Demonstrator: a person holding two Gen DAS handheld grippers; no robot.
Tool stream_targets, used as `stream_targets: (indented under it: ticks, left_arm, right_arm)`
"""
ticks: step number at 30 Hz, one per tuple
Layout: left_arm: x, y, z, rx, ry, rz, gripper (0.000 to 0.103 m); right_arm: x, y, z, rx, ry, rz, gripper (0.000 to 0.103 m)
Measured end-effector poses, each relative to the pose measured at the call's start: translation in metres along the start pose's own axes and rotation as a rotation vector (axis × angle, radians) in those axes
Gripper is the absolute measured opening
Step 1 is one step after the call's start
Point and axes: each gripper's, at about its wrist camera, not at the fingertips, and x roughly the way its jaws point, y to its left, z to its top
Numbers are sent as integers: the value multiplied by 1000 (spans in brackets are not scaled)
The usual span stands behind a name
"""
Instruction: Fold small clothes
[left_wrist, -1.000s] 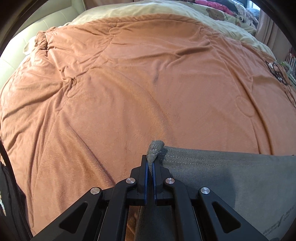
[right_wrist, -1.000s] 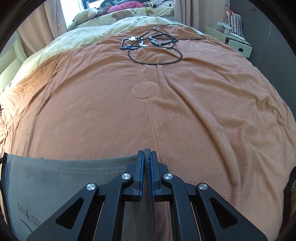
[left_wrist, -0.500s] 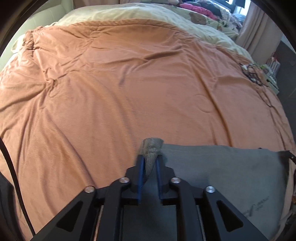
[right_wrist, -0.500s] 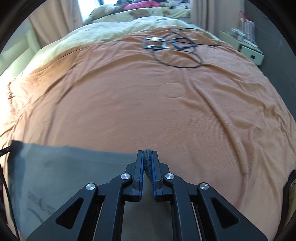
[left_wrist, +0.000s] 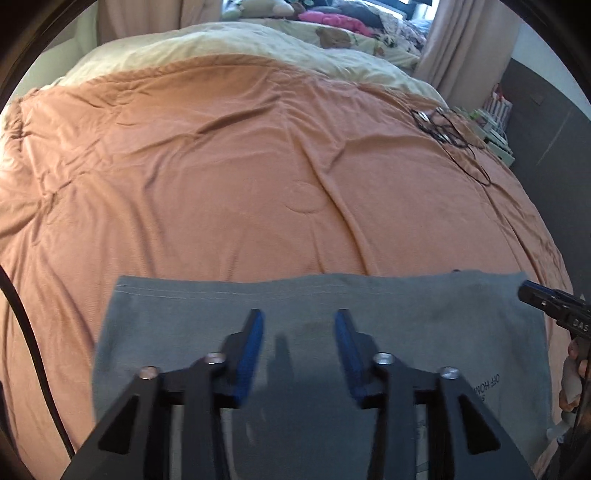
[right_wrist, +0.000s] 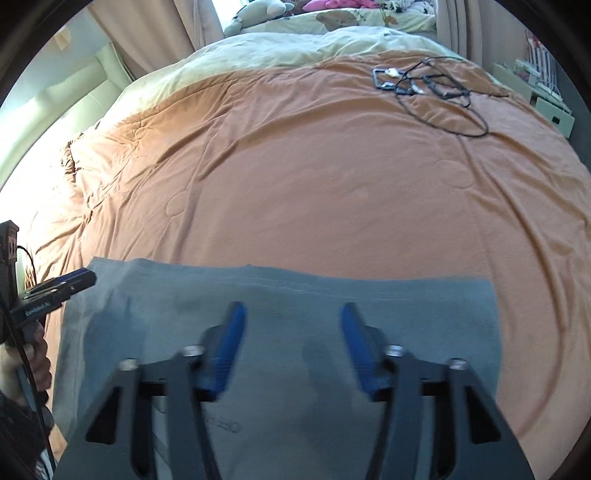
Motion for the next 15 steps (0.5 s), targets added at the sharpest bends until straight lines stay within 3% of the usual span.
stream_targets:
  ticks: [2, 6, 9, 15]
  left_arm:
    - [10, -8, 1, 13, 24, -13, 18]
    - [28, -22, -2, 39, 45, -28, 16]
    - [47, -29, -4, 58, 75, -13, 9]
    - [67, -30, 2, 50, 73, 4, 7]
  right_arm:
    - [13, 9, 3, -26, 15, 7, 25]
    - [36, 22, 6, -55, 41, 25, 17]
    - [54, 27, 12, -74, 57, 6, 12]
    - [83, 17, 23, -17, 75, -27, 7]
